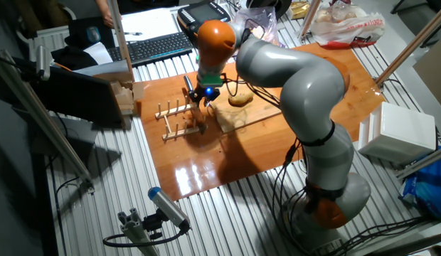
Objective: Chop the potatoes
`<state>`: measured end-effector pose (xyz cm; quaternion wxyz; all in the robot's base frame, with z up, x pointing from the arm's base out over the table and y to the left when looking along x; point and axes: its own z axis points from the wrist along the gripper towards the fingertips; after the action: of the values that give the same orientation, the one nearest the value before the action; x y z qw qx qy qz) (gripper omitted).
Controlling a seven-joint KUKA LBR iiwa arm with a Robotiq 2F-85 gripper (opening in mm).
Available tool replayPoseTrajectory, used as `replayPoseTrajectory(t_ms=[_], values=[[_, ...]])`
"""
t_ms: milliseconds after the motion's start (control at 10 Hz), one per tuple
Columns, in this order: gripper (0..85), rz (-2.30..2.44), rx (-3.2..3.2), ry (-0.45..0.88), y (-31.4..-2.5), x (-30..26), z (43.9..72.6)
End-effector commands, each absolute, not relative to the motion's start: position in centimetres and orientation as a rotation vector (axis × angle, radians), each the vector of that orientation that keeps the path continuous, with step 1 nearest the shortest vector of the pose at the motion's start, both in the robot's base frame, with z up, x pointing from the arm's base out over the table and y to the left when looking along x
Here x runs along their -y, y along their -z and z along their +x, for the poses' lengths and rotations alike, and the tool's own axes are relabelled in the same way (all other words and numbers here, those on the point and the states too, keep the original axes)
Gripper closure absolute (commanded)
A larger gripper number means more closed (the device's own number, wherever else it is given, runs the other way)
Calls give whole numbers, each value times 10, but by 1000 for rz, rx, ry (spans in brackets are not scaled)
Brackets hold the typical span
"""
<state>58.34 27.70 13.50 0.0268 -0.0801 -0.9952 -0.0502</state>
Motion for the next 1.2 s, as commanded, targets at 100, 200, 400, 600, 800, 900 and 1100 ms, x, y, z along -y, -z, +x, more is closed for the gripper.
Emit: replayPoseTrajectory(t_ms=[100,200,400,600,800,900,1100], values=[[510,-235,3096,151,-125,-278,589],[510,-226,3104,150,-120,-278,591],[510,-213,3113,152,-110,-279,593],[510,-209,3117,164,-103,-281,593],[510,-211,3131,167,-97,-284,592],[510,-207,3135,160,-94,-284,591],[510,-184,3149,145,-90,-286,591]])
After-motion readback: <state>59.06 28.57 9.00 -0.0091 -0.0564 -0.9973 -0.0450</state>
